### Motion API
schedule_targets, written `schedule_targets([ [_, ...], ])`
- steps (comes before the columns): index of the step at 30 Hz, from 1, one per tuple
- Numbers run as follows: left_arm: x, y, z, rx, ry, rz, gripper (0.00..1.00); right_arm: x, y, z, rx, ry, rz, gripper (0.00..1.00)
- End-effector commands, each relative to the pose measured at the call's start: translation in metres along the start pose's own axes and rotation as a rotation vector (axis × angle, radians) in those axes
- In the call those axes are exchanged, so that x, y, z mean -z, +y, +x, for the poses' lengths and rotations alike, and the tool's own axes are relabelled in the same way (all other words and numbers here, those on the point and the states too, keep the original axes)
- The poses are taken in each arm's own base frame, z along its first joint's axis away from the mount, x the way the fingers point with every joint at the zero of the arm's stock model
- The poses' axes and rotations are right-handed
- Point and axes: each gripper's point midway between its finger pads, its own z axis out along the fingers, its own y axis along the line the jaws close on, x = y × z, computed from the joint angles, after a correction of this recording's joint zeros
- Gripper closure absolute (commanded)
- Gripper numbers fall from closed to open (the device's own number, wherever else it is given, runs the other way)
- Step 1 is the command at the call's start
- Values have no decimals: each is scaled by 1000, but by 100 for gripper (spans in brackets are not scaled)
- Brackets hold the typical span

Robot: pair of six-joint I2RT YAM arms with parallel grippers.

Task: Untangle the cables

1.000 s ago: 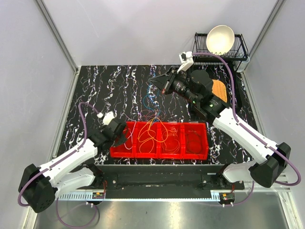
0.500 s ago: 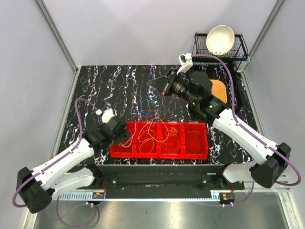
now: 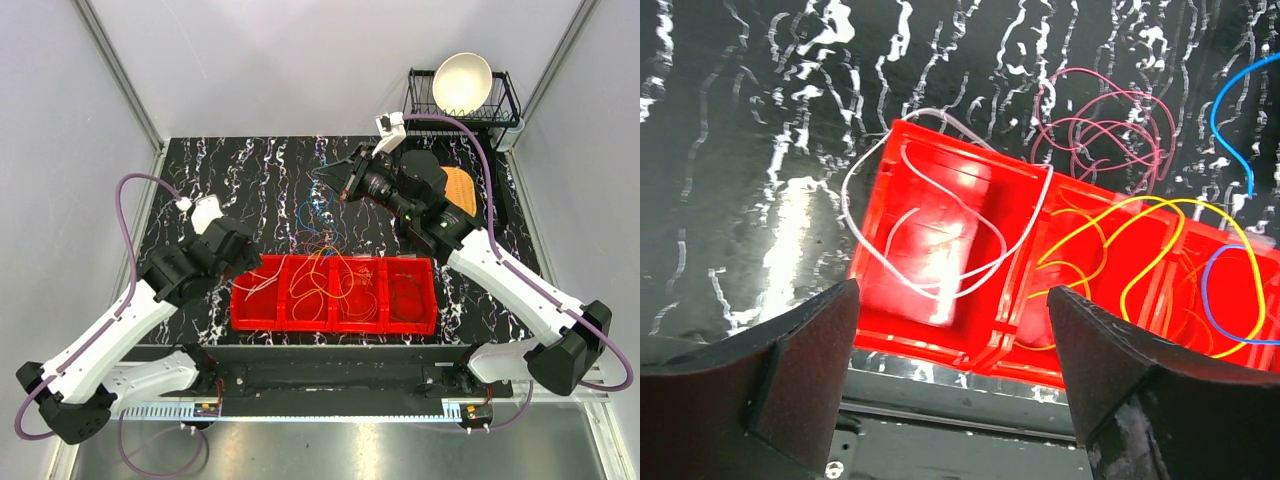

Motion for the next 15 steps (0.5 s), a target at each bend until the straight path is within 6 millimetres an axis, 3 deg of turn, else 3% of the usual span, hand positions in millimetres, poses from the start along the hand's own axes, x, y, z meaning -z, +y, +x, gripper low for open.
schedule_targets([
  [1,6,-2,-19,-33,-72,8,23,3,27,-16,-1,-48,-94,100],
  [4,3,-36,-18,-40,-67,170,27,-2,39,-12,-30,-18,-151,100],
  [5,-3,-45,-2,-79,-21,230,28,-3,46,-16,-31,-22,-167,100],
  [6,-3,-62,-6,-61,-44,306,29,-3,49,-16,-28,-18,-178,100],
  [7,-10,-65,6,-72,-24,324,30,-2,55,-16,-26,-11,-199,100],
  [9,-9,-90,12,-85,-25,444,31,4,69,-26,-12,-22,-239,100],
  [10,-15,-93,24,-102,-7,458,31,7,74,-27,-4,-16,-253,100],
  [15,-25,-131,44,-161,0,544,32,34,94,-59,53,-91,-252,100],
])
